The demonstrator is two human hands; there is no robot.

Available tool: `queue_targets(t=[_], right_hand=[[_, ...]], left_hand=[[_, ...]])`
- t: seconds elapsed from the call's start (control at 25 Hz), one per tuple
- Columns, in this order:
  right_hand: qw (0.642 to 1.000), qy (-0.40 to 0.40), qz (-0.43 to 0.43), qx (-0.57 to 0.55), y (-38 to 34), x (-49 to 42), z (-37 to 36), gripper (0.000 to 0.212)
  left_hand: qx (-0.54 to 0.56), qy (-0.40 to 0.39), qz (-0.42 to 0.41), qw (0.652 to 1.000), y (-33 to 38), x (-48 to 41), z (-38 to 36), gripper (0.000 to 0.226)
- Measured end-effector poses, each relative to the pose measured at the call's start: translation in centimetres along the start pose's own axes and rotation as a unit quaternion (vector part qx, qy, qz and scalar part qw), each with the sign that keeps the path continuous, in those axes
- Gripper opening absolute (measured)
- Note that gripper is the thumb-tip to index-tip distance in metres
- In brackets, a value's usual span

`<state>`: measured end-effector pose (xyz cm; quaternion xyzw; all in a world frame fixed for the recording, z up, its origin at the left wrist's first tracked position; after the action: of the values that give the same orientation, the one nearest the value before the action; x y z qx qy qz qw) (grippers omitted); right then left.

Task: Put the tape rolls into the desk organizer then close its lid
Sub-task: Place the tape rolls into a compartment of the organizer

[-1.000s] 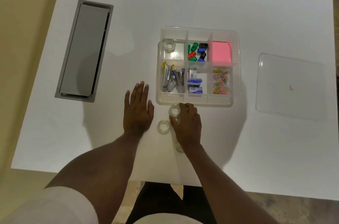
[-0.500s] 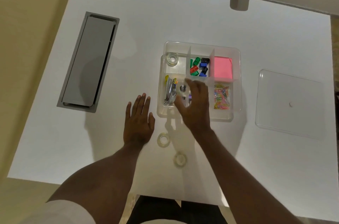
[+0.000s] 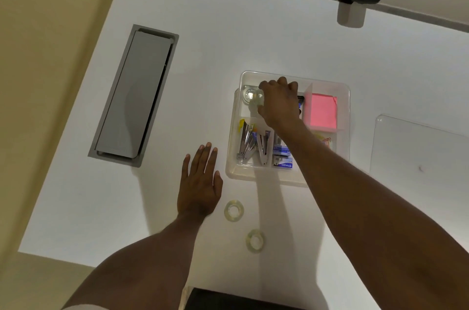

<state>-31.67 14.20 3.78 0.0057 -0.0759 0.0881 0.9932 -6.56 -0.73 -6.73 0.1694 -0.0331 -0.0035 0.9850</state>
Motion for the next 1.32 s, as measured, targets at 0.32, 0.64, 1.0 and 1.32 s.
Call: queue_targets(t=[0.32, 0.64, 1.0, 1.32], right_hand=[[0.999, 0.026, 0.003, 0.043, -0.5, -0.4, -1.7, 0.027], [0.989, 0.108, -0.01, -0.096, -0.5, 5.4, 0.6, 0.02], [0.952, 0.141, 0.034, -0.27, -2.0, 20.7, -2.7, 0.015], [0.968, -0.079, -0.023, -0.237, -1.8, 27.4, -9.4, 0.072]], left_hand=[[0.001, -0.011, 0.004, 1.0, 0.0, -0.1, 0.0, 0.064], [0.003, -0.007, 0.003, 1.0, -0.1, -0.2, 0.0, 0.063], [-0.006, -0.004, -0.001, 1.0, 0.4, 0.0, 0.6, 0.062], [0.01, 0.018, 0.009, 1.0, 0.3, -1.2, 1.0, 0.061]])
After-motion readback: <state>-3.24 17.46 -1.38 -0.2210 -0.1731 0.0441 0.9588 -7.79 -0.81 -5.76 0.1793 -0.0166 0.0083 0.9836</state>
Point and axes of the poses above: each hand's wrist, its own x-axis away from the middle knuckle, its own z-axis out of the back of the hand, y = z × x, the point moved 4 cm from there along -x, towards the middle knuckle, and after that the axes turned 9 degrees about -z, right-handed, at the moved point
